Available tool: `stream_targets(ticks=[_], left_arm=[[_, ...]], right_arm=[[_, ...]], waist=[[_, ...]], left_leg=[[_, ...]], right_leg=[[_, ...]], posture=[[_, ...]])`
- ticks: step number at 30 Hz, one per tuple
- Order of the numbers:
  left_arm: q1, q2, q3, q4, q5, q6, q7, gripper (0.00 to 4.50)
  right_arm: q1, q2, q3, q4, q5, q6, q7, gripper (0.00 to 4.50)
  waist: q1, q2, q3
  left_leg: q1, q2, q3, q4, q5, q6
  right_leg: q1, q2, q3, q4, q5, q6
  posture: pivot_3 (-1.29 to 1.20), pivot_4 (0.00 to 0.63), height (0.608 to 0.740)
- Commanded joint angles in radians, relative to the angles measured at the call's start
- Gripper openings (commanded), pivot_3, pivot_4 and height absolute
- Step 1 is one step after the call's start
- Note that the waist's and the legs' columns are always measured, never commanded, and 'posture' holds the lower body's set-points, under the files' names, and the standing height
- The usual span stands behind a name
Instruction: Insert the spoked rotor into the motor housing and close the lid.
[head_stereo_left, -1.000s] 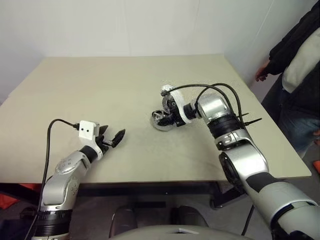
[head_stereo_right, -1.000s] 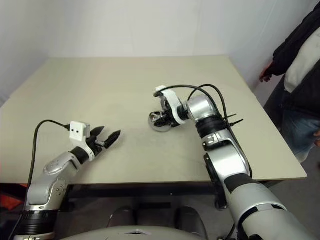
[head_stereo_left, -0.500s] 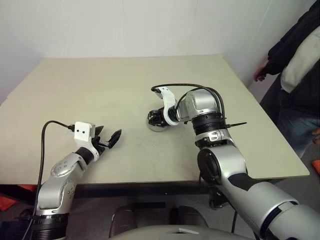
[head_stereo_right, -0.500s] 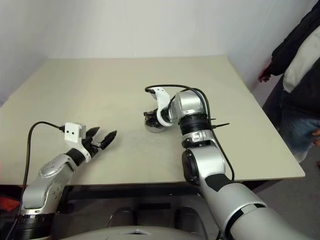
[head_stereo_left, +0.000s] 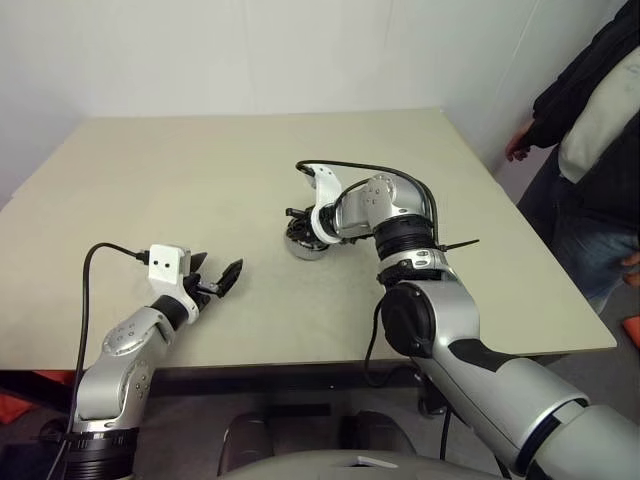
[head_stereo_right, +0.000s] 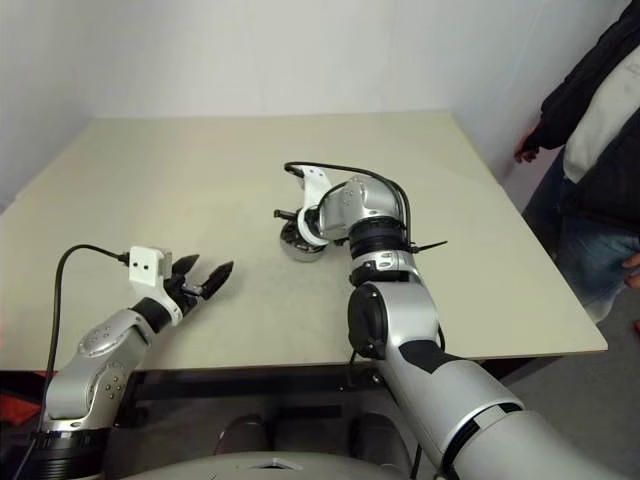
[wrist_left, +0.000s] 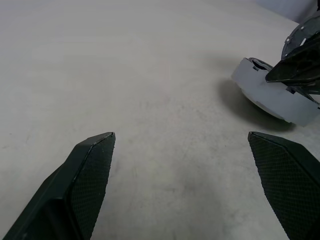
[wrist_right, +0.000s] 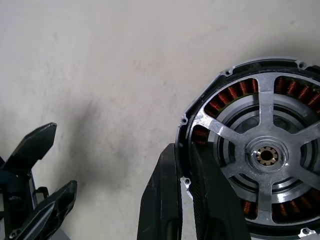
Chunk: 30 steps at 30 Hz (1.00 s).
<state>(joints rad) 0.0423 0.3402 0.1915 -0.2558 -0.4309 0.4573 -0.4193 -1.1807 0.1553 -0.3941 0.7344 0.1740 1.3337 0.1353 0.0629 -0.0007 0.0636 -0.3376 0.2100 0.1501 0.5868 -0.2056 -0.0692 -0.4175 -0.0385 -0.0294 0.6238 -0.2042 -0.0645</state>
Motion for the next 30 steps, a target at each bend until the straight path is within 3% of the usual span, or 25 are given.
stream_targets(ticks=[1, 6, 9, 15, 19, 25, 28, 30], left_arm=[[-0.006, 0.010, 0.021, -0.044, -0.007, -0.015, 0.002, 4.50], [-0.009, 0.014, 0.024, -0.039, -0.009, -0.015, 0.000, 4.50], [-0.011, 0.013, 0.022, -0.036, -0.008, -0.016, -0.001, 4.50], [-0.027, 0.011, 0.010, -0.023, -0.008, -0.014, -0.009, 4.50], [-0.063, 0.009, 0.005, -0.003, -0.024, 0.002, -0.019, 4.50], [-0.153, 0.029, 0.015, 0.022, -0.072, 0.060, -0.047, 4.50], [-0.178, 0.047, 0.005, 0.044, -0.068, 0.064, -0.065, 4.50], [-0.191, 0.054, 0.002, 0.057, -0.064, 0.065, -0.075, 4.50]], right_arm=[[0.016, 0.115, 0.023, -0.040, 0.060, 0.005, -0.018, 1.33], [-0.003, 0.111, 0.044, -0.062, 0.111, 0.054, -0.027, 3.07], [-0.034, 0.099, 0.030, -0.071, 0.155, 0.100, -0.021, 3.07], [-0.135, 0.046, 0.033, -0.163, 0.328, 0.172, 0.141, 3.07], [-0.140, -0.038, 0.113, -0.245, 0.352, -0.043, 0.303, 3.07], [-0.149, -0.281, 0.148, -0.071, 0.229, -0.431, 0.363, 3.07], [-0.094, -0.376, 0.214, -0.016, 0.125, -0.608, 0.354, 2.48], [-0.063, -0.427, 0.219, 0.001, 0.106, -0.635, 0.361, 1.85]], waist=[[0.002, 0.000, 0.000], [0.006, 0.000, 0.000], [0.006, 0.000, 0.000], [0.007, 0.000, 0.000], [0.010, 0.000, 0.000], [0.038, -0.004, 0.000], [0.033, -0.004, 0.000], [0.031, -0.003, 0.000]], left_leg=[[0.000, 0.000, 0.000, -0.001, 0.000, 0.000], [-0.001, -0.001, 0.000, -0.003, 0.000, 0.000], [-0.001, -0.002, 0.000, -0.004, 0.000, 0.000], [-0.001, -0.001, 0.000, -0.004, 0.000, -0.001], [-0.002, -0.001, 0.000, -0.005, 0.001, -0.001], [-0.004, -0.003, 0.000, -0.001, 0.001, -0.001], [-0.008, -0.004, 0.000, 0.002, 0.000, 0.001], [-0.009, -0.003, -0.001, 0.002, 0.000, 0.001]], right_leg=[[0.000, 0.000, 0.000, 0.000, 0.000, 0.000], [-0.001, 0.000, 0.000, -0.001, 0.000, 0.000], [-0.001, 0.000, 0.000, -0.001, 0.000, 0.000], [-0.002, 0.000, 0.000, -0.001, 0.000, 0.000], [-0.002, 0.000, 0.000, -0.001, 0.000, 0.000], [0.000, -0.004, 0.000, -0.001, 0.000, 0.001], [-0.001, -0.004, 0.000, -0.001, 0.001, -0.001], [-0.001, -0.003, 0.000, 0.000, 0.004, -0.004]], posture=[[0.00, 0.000, 0.740], [0.00, 0.000, 0.740], [0.00, 0.000, 0.740], [0.00, 0.000, 0.740], [0.00, 0.000, 0.740], [0.00, 0.000, 0.740], [0.00, 0.000, 0.740], [0.00, 0.000, 0.740]])
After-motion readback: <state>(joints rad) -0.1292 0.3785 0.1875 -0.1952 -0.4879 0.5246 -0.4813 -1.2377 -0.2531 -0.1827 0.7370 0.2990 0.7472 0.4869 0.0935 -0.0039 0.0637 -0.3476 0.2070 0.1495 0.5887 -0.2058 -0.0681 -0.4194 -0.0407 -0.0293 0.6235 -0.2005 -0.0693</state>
